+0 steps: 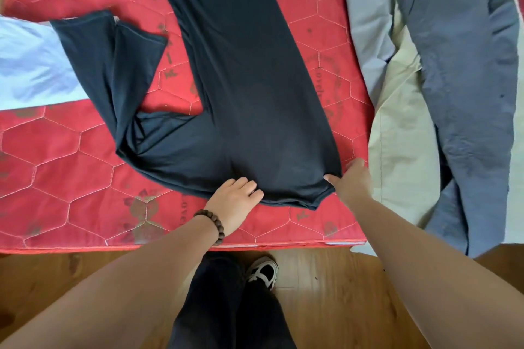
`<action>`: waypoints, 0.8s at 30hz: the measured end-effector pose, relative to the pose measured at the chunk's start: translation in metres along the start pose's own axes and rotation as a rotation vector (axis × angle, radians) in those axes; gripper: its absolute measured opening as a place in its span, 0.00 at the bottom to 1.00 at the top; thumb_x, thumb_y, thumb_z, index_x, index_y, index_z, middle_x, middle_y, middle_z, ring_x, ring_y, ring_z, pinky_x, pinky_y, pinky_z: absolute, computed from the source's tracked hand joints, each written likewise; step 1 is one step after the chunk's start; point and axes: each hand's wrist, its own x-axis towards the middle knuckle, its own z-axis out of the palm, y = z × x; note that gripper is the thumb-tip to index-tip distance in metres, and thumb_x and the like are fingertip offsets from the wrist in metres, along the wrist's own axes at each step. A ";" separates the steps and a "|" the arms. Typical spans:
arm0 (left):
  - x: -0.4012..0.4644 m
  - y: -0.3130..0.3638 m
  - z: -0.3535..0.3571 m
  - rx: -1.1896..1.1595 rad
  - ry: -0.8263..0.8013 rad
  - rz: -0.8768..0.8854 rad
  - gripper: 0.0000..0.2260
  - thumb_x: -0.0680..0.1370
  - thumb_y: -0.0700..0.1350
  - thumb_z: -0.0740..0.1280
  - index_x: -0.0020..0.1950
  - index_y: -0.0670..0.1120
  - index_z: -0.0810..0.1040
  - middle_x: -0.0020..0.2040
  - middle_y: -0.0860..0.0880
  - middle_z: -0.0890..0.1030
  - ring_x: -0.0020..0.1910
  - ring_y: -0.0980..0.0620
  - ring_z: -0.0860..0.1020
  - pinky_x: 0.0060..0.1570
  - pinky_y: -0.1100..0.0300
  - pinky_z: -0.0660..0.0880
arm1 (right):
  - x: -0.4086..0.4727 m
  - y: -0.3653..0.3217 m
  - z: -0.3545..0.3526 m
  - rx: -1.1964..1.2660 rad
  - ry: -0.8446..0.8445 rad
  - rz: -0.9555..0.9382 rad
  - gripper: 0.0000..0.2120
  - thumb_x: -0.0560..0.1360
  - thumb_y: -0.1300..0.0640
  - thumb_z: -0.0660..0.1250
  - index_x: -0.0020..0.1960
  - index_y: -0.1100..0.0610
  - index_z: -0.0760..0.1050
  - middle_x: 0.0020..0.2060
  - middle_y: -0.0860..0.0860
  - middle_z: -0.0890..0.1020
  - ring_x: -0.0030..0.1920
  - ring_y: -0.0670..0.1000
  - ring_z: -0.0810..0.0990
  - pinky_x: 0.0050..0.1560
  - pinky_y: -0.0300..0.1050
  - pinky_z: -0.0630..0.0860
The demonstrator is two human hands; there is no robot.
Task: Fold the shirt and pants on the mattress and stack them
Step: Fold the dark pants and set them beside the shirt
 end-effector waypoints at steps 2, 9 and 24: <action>0.001 0.000 -0.002 -0.008 -0.023 -0.005 0.19 0.62 0.32 0.72 0.52 0.45 0.80 0.43 0.48 0.77 0.42 0.48 0.76 0.40 0.54 0.76 | -0.001 0.002 0.002 0.067 -0.063 0.069 0.18 0.69 0.53 0.76 0.46 0.61 0.69 0.35 0.53 0.73 0.35 0.55 0.73 0.33 0.43 0.68; 0.003 0.003 -0.005 -0.081 -0.135 -0.054 0.20 0.75 0.34 0.63 0.65 0.46 0.71 0.57 0.48 0.74 0.55 0.48 0.72 0.53 0.54 0.71 | -0.003 0.019 -0.002 0.265 -0.130 0.058 0.10 0.73 0.60 0.71 0.52 0.63 0.76 0.43 0.60 0.82 0.41 0.62 0.83 0.47 0.57 0.81; 0.023 0.019 -0.028 -0.252 0.007 -0.297 0.11 0.80 0.43 0.56 0.59 0.44 0.74 0.55 0.48 0.75 0.55 0.49 0.73 0.49 0.57 0.73 | -0.038 -0.006 -0.002 -0.270 0.168 -0.562 0.15 0.76 0.57 0.65 0.60 0.62 0.74 0.62 0.59 0.74 0.62 0.61 0.71 0.61 0.56 0.69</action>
